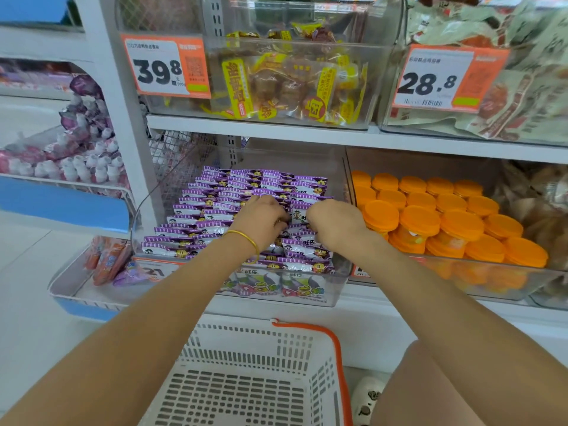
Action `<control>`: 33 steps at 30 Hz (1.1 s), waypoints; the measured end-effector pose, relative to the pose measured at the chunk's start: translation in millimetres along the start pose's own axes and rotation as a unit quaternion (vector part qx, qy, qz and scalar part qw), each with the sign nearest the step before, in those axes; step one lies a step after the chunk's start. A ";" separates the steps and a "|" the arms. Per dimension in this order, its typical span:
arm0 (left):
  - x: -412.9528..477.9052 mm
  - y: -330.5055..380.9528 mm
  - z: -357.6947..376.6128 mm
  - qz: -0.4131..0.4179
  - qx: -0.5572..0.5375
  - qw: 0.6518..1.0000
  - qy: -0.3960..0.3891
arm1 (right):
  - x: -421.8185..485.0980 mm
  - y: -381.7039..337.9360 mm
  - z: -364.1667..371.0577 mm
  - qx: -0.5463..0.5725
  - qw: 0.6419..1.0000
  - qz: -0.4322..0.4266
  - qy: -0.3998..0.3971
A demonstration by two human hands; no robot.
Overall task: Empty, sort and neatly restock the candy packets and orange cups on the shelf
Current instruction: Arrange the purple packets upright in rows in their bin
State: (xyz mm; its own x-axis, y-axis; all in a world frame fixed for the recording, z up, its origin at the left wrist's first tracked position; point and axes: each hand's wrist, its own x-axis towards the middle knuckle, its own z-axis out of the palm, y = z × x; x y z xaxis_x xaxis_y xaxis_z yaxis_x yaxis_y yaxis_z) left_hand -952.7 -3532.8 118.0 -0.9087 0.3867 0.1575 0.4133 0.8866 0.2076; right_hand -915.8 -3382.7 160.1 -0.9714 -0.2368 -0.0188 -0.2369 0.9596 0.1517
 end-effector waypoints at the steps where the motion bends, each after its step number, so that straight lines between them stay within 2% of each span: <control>1: 4.3 2.4 -0.2 -0.005 0.006 1.000 -0.003 | -0.3 -0.1 1.0 -0.006 1.000 -0.002 0.003; 5: 14.4 15.7 -1.6 -0.020 0.012 1.000 -0.001 | 1.8 -2.0 -3.1 -0.008 0.999 0.010 -0.050; 8: 17.4 13.1 0.1 -0.004 -0.026 1.000 0.006 | 7.2 -4.0 -6.9 0.000 0.996 0.031 -0.085; 13: 22.8 3.7 4.5 0.072 -0.105 0.990 0.054 | 6.8 -3.8 -2.8 0.004 0.999 0.029 -0.031; 16: 27.9 0.0 5.3 0.098 -0.118 0.987 0.044 | 2.7 -2.6 3.2 0.003 1.000 0.015 0.018; 20: 24.8 -2.4 4.5 0.083 -0.095 0.992 0.009 | 2.0 -1.9 9.6 0.001 0.999 0.006 0.048; 24: 20.3 -3.6 4.6 0.108 -0.054 0.993 -0.005 | 8.5 -3.2 6.6 -0.014 0.999 0.016 -0.031; 27: 19.3 -4.0 5.0 0.098 -0.063 0.993 -0.016 | 13.6 0.9 -3.8 0.039 0.997 0.016 -0.072; 28: 18.5 -4.6 5.5 0.094 -0.084 0.992 -0.006 | 14.9 4.8 -7.8 0.065 0.996 0.017 -0.052; 31: 15.1 -7.1 4.8 0.084 -0.128 0.986 0.064 | 21.9 17.7 -13.4 0.098 0.992 0.037 0.075; 33: 13.1 -9.5 5.8 0.048 -0.092 0.994 0.047 | 29.3 19.2 -12.7 0.081 0.994 0.030 0.065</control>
State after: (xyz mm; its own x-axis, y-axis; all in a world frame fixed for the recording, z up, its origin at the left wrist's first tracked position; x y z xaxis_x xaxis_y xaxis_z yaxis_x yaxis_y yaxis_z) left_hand -968.9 -3534.8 112.5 -0.8583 0.4350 0.2722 0.5100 0.7819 0.3585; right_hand -948.6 -3373.2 175.0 -0.9759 -0.1853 0.1157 -0.1878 0.9821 -0.0118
